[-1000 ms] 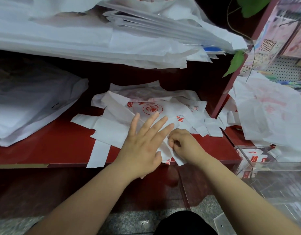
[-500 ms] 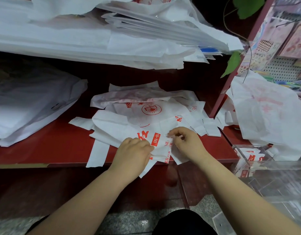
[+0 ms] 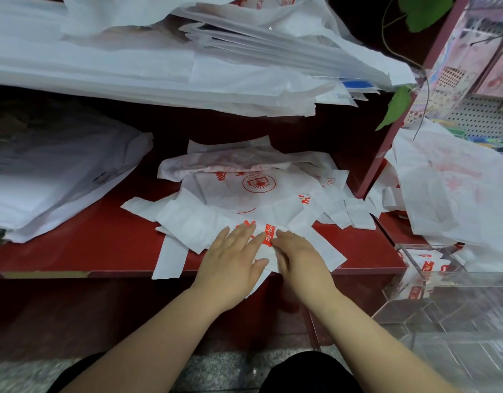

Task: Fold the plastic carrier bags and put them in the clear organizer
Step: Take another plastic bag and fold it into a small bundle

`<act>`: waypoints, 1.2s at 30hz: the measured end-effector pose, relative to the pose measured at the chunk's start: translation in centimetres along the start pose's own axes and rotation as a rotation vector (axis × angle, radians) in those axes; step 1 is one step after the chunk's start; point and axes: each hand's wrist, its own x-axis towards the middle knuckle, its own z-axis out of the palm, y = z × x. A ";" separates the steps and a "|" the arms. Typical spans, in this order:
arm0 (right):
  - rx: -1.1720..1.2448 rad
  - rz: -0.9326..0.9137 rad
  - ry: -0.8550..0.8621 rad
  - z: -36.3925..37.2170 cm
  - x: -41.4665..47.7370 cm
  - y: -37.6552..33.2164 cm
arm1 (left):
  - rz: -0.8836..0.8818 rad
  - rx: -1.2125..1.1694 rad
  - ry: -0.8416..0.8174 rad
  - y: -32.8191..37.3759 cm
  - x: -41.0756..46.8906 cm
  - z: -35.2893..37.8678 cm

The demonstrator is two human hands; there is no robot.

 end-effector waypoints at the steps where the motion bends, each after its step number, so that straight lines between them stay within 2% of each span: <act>1: 0.008 0.003 0.005 0.0 0.0 0.0 | -0.058 0.029 -0.052 -0.1 0.2 -0.1; 3: 0.015 0.006 0.021 0.2 -0.1 0.1 | -0.186 0.058 -0.135 -0.4 0.6 -0.4; 10: -0.033 0.003 0.064 0.4 -0.2 0.3 | -0.526 0.048 -0.260 -5.8 -0.7 -2.0; 14: -0.043 -0.052 0.125 0.0 0.0 -0.1 | -0.711 0.073 -0.230 -9.1 -1.9 -3.3; 16: -0.054 -0.054 0.136 0.1 0.0 -0.1 | -0.743 0.051 -0.103 -9.6 -2.1 -3.7; 18: -0.066 -0.058 0.139 0.0 0.0 -0.2 | -0.660 -0.026 0.139 -9.1 -1.8 -4.0; 19: -0.070 -0.058 0.138 0.0 0.1 -0.3 | -0.540 -0.051 0.265 -8.4 -1.4 -3.9; 21: -0.070 -0.056 0.128 0.0 0.0 -0.3 | -0.213 -0.085 0.357 -5.9 0.1 -3.7; 22: -0.064 -0.057 0.120 0.0 0.0 -0.2 | -0.073 -0.094 0.310 -4.4 0.7 -3.6; 23: -0.059 -0.053 0.104 0.0 -0.1 -0.2 | -0.009 -0.128 0.206 -3.1 1.3 -3.2; 25: -0.060 -0.026 0.059 0.3 -0.2 0.1 | -0.061 -0.187 -0.105 -1.4 2.4 -1.8; 27: -0.047 0.005 0.014 0.5 -0.4 0.4 | -0.122 -0.139 -0.255 -0.9 2.7 -0.6; 36: -0.105 0.016 -0.019 0.7 -0.5 0.7 | -0.434 -0.049 -0.322 -7.3 0.7 -1.8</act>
